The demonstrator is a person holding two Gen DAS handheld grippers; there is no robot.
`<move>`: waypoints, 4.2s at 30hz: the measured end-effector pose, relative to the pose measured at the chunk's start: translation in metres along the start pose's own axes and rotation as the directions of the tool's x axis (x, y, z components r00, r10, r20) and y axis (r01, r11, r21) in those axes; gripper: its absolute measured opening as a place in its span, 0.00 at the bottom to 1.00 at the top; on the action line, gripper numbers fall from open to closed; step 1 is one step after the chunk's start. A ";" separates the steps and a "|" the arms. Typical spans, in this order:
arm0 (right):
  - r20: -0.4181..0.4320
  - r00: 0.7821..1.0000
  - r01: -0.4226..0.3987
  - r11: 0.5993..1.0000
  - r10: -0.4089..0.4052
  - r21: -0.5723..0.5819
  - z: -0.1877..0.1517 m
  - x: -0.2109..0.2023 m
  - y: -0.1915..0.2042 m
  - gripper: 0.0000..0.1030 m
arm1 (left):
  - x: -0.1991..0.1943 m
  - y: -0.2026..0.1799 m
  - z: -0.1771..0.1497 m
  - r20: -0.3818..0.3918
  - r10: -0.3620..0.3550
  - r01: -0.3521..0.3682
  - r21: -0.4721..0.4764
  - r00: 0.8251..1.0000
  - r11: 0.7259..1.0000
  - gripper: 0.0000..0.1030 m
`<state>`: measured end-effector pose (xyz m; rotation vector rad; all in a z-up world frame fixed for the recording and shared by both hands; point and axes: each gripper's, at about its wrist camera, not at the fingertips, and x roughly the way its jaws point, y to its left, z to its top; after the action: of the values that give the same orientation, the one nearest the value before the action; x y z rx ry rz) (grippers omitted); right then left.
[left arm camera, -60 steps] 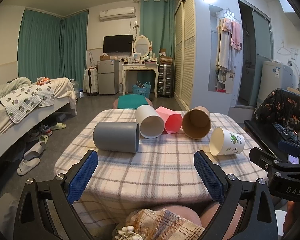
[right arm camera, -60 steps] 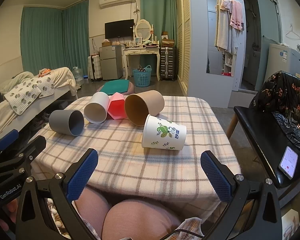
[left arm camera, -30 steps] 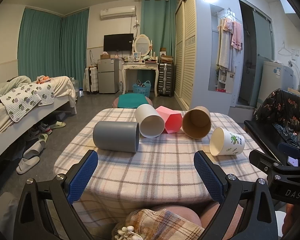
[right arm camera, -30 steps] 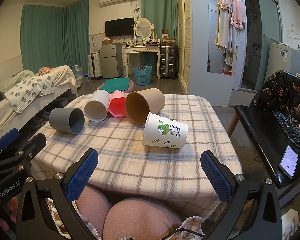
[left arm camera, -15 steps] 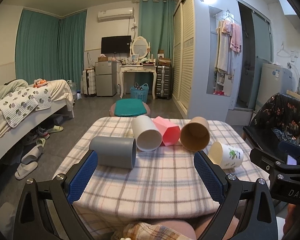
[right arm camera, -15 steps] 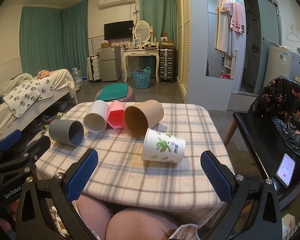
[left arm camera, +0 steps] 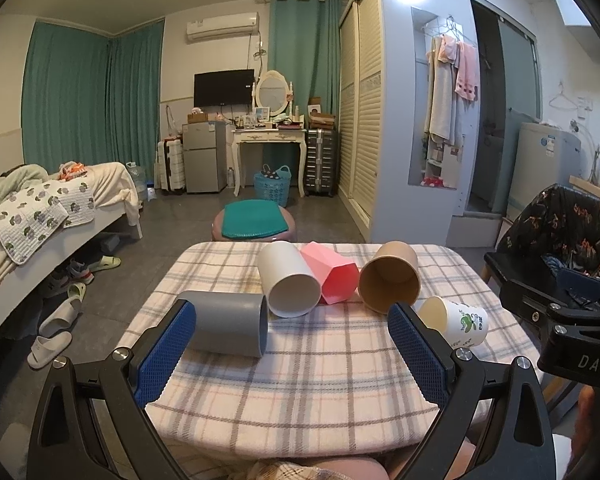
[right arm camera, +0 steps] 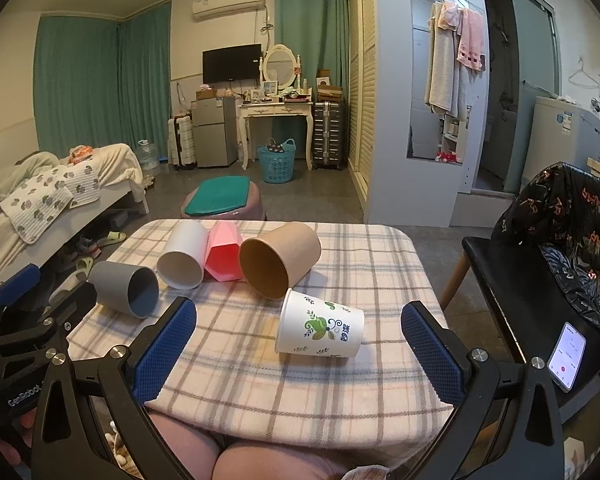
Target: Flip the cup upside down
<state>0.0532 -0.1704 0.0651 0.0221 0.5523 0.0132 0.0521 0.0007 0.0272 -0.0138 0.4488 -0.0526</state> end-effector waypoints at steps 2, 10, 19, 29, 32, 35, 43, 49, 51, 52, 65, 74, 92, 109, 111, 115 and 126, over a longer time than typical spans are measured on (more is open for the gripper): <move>-0.016 1.000 -0.005 1.000 0.005 0.007 0.002 0.008 -0.002 1.00 | 0.006 0.000 0.001 -0.007 -0.003 0.003 0.003 1.000 1.000 0.97; -0.098 0.995 -0.003 0.999 0.008 0.054 0.033 0.056 -0.016 1.00 | 0.043 0.002 0.005 -0.054 0.007 -0.007 0.003 0.999 1.000 0.97; -0.251 0.968 0.014 0.996 0.009 0.090 0.075 0.158 -0.009 1.00 | 0.088 0.017 0.022 -0.079 0.037 -0.037 -0.006 0.996 0.999 0.97; -0.503 0.855 0.000 0.971 0.124 0.239 0.069 0.263 -0.003 1.00 | 0.119 0.039 0.024 -0.115 0.035 -0.038 -0.024 0.993 0.999 0.97; -0.537 0.824 -0.021 0.957 0.180 0.289 0.060 0.277 -0.004 1.00 | 0.124 0.043 0.022 -0.127 0.033 -0.037 -0.032 0.991 0.999 0.97; -0.540 0.818 -0.039 0.957 0.196 0.288 0.058 0.281 -0.001 0.95 | 0.127 0.046 0.020 -0.134 0.029 -0.035 -0.041 0.990 0.999 0.97; -0.523 0.826 -0.070 0.959 0.211 0.276 0.061 0.266 0.006 0.91 | 0.117 0.052 0.022 -0.122 0.033 -0.041 -0.060 0.992 0.997 0.97; -0.432 0.866 -0.147 0.955 0.250 0.258 0.079 0.209 0.011 0.89 | 0.095 0.058 0.025 -0.091 0.038 -0.045 -0.074 0.995 0.996 0.97; -0.408 0.874 -0.175 0.954 0.265 0.244 0.082 0.186 0.019 0.89 | 0.087 0.060 0.024 -0.086 0.046 -0.052 -0.075 0.995 0.996 0.97; -0.397 0.876 -0.190 0.953 0.273 0.234 0.081 0.175 0.024 0.89 | 0.082 0.062 0.022 -0.083 0.052 -0.058 -0.077 0.995 0.995 0.97; -0.383 0.891 -0.223 0.970 0.242 0.094 0.003 0.128 0.082 0.89 | 0.057 0.097 -0.030 -0.171 0.123 -0.142 -0.106 0.978 0.984 0.97; -0.387 0.908 -0.173 0.985 0.163 0.008 -0.024 0.132 0.085 0.89 | 0.051 0.098 -0.040 -0.200 0.128 -0.150 -0.099 0.971 0.984 0.97; -0.249 0.942 -0.223 0.974 0.225 0.038 -0.010 0.089 0.050 1.00 | 0.051 0.066 -0.024 -0.213 0.125 -0.136 -0.039 0.969 0.990 0.97; -0.118 0.981 -0.150 0.988 0.154 0.039 0.000 0.063 -0.055 1.00 | 0.096 -0.049 0.018 -0.446 -0.131 0.154 0.016 0.885 0.988 0.97; -0.121 0.981 -0.142 0.988 0.148 0.057 -0.002 0.068 -0.063 1.00 | 0.106 -0.057 0.020 -0.484 -0.145 0.176 0.018 0.863 0.984 0.97; -0.134 0.978 -0.150 0.985 0.161 0.089 -0.007 0.079 -0.074 1.00 | 0.133 -0.065 0.023 -0.569 -0.155 0.192 0.004 0.807 0.981 0.95; -0.179 0.968 -0.151 0.978 0.176 0.146 -0.019 0.107 -0.097 1.00 | 0.179 -0.074 0.013 -0.731 -0.147 0.217 0.003 0.667 0.976 0.94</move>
<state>0.1353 -0.2650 -0.0094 0.1973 0.7417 0.1418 0.2158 -0.0824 -0.0366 0.0546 1.2592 -0.2870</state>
